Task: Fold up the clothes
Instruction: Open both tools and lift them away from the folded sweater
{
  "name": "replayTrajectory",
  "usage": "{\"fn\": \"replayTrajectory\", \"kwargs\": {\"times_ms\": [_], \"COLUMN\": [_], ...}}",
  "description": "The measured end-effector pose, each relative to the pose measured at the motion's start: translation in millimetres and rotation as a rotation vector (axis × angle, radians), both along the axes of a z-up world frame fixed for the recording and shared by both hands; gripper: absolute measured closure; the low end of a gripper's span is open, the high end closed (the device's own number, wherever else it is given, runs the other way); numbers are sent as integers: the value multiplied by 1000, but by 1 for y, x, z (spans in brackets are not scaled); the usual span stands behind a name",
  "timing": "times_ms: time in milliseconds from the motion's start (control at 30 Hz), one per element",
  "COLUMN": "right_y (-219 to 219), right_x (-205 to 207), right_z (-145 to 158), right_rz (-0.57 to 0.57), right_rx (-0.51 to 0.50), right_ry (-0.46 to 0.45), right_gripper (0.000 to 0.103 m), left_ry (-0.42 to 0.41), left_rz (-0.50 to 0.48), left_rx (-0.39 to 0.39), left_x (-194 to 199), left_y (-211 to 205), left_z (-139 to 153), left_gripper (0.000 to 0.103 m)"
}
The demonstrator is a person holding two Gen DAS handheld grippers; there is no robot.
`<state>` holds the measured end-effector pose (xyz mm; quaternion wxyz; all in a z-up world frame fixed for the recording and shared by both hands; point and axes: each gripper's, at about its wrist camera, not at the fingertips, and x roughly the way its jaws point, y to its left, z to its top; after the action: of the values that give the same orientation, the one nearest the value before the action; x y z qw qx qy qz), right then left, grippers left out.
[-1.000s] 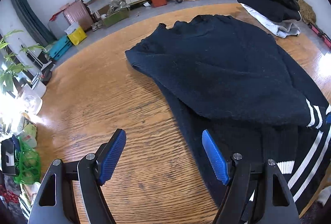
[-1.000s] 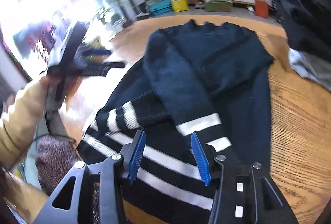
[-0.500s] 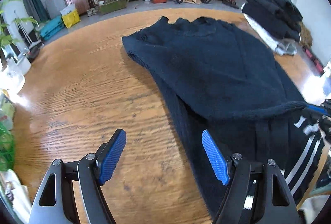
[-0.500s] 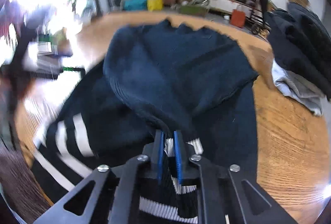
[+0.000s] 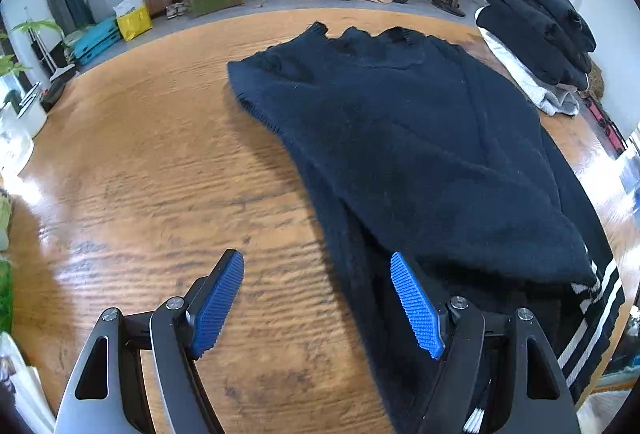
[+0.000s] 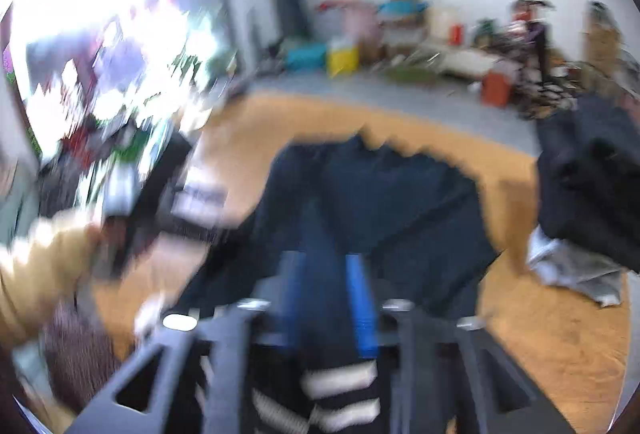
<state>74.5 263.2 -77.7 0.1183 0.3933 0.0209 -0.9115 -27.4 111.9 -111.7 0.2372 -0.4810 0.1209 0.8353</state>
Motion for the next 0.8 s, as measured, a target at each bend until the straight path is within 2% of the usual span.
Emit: {"fn": "replayTrajectory", "kwargs": {"times_ms": [67,133,267,367,467,633,800], "right_y": [-16,-19,-18,-12,4,19,28], "right_x": [7,6,6,0,-7,-16,-30], "right_z": [-29,-52,-81,-90,-75,-24,26], "right_rz": [45,43,21,-45,-109,-157,-193], "right_rx": [54,69,112,134,53,15,19], "right_ry": [-52,-104,-173,-197,-172,-23,114], "right_gripper": [62,62,67,96,98,98,98], "left_ry": [-4,-17,-25,-15,-2,18,2], "left_rz": [7,18,17,12,10,-21,12], "left_rx": [2,8,7,-2,0,21,43], "left_x": [2,3,6,7,4,-9,-32], "left_y": [-4,-7,-7,-5,-3,9,18], "left_z": [0,-1,-3,-4,-3,1,-2], "left_gripper": [26,26,26,26,26,26,26]}}
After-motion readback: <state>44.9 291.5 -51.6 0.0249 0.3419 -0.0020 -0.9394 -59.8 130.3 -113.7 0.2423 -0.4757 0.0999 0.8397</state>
